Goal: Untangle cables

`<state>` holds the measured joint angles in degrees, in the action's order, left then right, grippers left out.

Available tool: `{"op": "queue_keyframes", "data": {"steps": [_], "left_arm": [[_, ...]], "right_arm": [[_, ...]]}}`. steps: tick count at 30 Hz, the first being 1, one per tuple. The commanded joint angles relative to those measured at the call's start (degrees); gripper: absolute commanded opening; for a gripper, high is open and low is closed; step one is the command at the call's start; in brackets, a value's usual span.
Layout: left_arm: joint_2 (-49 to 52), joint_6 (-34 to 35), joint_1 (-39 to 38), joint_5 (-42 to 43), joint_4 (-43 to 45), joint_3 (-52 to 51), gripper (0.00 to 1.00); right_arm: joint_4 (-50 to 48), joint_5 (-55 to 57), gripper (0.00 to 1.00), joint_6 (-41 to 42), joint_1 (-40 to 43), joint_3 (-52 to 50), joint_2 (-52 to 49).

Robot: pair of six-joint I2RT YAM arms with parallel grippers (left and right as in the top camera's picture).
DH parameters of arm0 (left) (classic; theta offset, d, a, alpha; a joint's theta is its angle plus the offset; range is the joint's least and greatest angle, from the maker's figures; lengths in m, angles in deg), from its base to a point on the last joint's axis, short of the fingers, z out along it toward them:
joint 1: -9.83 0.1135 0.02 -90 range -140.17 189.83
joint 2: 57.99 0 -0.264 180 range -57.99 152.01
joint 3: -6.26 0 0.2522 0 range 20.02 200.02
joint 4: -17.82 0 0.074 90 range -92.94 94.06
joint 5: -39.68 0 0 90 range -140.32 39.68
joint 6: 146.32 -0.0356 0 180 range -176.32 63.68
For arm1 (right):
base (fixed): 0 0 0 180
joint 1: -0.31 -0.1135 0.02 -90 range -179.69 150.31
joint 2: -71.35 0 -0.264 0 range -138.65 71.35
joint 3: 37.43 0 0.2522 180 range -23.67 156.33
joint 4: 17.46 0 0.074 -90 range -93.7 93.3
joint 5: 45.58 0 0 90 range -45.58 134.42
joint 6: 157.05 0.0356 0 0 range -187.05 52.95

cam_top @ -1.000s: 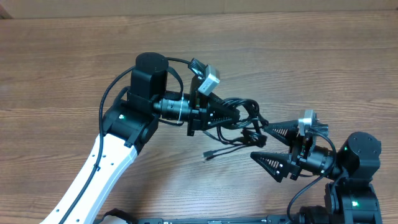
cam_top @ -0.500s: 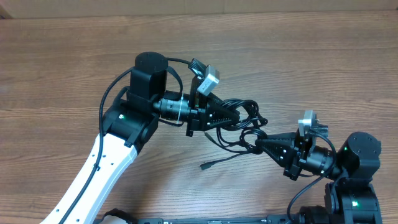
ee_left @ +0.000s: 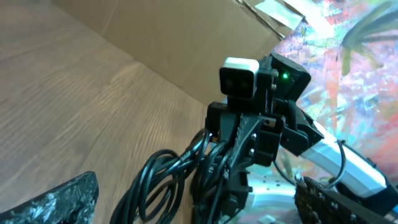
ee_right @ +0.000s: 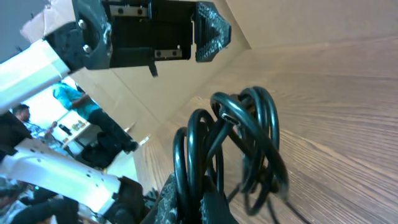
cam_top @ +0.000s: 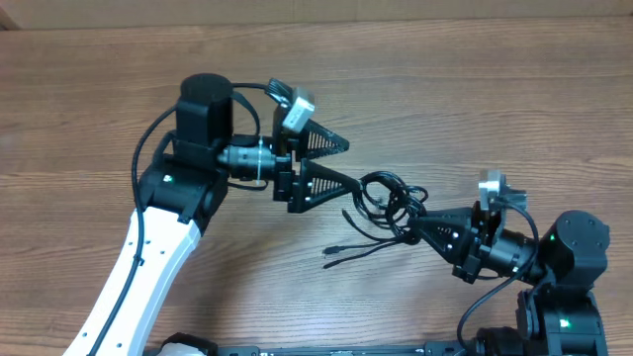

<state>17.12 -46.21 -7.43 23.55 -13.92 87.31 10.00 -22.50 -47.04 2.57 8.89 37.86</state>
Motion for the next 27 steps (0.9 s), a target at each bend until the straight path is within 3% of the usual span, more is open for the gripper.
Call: {"op": "queue_keyframes", "data": {"steps": [1, 7, 11, 14, 17, 22, 27], "left_arm": [[-0.66, -10.43, 0.17, 7.15, 0.15, 0.72, 1.0], [-0.63, -21.11, -3.21, 6.97, -0.2, 0.72, 0.99], [-0.59, -25.31, -7.34, 2.71, -3.06, 0.7, 0.8], [-0.59, -25.59, -9.84, -1.42, -5.99, 0.7, 0.78], [-0.59, -26.4, -11.37, -1.2, -7.06, 0.7, 0.68], [-0.55, -26.45, -11.72, 0.74, -7.74, 0.7, 0.61], [-0.52, -26.43, -12.61, 2.21, -8.41, 0.7, 0.61]], "right_arm": [[-2.6, -0.02, 0.04, 9.2, 0.07, 0.33, 0.31], [-4.26, -0.9, 0.04, 13.03, 0.07, 0.33, 0.31], [-5.11, -1.53, 0.04, 14.73, 0.07, 0.33, 0.31], [-8.39, -1.9, 0.04, 19.69, 0.07, 0.33, 0.31], [-12.5, -4.68, 0.04, 22.03, 0.07, 0.33, 0.31], [-14.56, -5.66, 0.04, 22.47, 0.07, 0.33, 0.31], [-16.55, -6.16, 0.04, 23.5, 0.07, 0.33, 0.31]]}}
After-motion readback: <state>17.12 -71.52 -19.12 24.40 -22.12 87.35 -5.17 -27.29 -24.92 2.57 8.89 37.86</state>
